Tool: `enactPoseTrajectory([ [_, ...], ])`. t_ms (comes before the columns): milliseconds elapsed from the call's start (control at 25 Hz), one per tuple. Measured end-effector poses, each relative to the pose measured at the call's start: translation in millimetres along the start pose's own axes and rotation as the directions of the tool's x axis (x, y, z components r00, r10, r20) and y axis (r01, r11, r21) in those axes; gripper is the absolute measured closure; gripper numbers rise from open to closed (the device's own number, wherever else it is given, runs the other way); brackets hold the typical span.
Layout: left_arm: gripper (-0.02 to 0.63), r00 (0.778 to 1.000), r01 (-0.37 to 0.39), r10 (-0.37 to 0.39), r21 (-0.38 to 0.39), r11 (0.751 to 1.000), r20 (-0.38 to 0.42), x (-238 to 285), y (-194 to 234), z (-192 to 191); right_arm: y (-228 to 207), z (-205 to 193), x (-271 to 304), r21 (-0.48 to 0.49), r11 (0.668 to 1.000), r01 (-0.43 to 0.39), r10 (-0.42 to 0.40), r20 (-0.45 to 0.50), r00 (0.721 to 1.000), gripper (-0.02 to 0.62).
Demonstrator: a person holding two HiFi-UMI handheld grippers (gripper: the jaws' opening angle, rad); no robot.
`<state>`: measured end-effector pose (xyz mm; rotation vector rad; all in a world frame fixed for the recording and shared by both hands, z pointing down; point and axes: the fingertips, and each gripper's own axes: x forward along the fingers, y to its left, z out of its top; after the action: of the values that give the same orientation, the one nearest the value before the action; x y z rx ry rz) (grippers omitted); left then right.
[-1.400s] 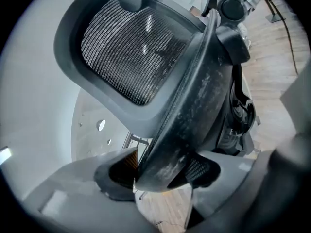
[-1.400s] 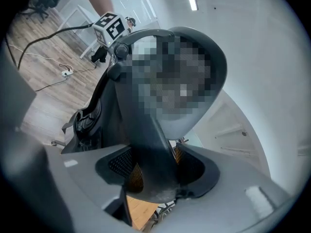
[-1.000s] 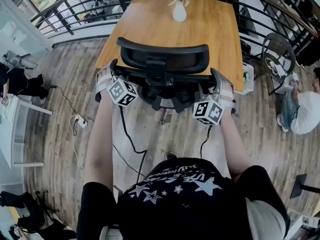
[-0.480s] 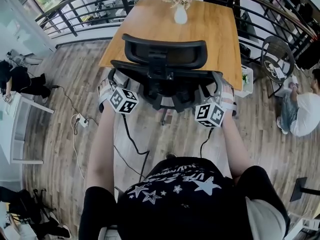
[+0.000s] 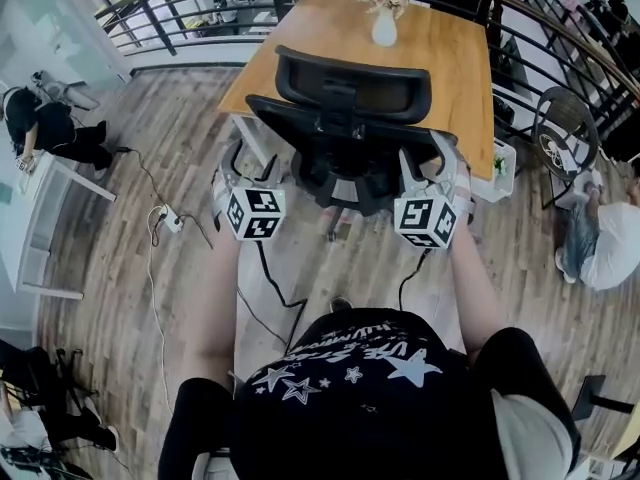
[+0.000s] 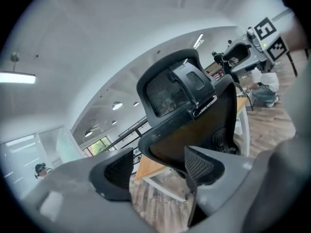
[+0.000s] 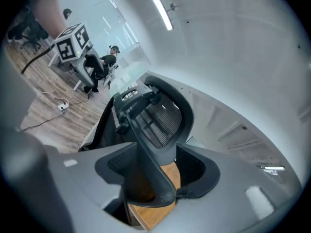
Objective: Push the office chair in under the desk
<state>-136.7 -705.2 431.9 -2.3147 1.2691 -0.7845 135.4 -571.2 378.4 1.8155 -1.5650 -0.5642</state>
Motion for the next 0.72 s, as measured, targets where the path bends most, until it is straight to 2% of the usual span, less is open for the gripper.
enactPoseTrajectory([
  [120,0.264,1.000,-0.021,0.021,-0.031,0.999,0.010,-28,1,1,5,18,-12,0.075,0.997,-0.023,0.020,0.040,0.999,0.344],
  [320,0.268,0.999,-0.032,0.035,-0.096,0.995,0.022,-79,-1,0,25,43,-33,0.176,0.979,-0.104,0.089,0.093,0.992,0.377],
  [600,0.369,0.990,-0.136,0.141,-0.133,0.982,0.028,-143,-2,-13,49,71,-65,0.205,0.967,-0.153,0.123,0.152,0.981,0.469],
  [720,0.425,0.985,-0.164,0.171,-0.171,0.971,0.026,-170,-8,-20,56,78,-82,0.222,0.960,-0.168,0.134,0.160,0.978,0.543],
])
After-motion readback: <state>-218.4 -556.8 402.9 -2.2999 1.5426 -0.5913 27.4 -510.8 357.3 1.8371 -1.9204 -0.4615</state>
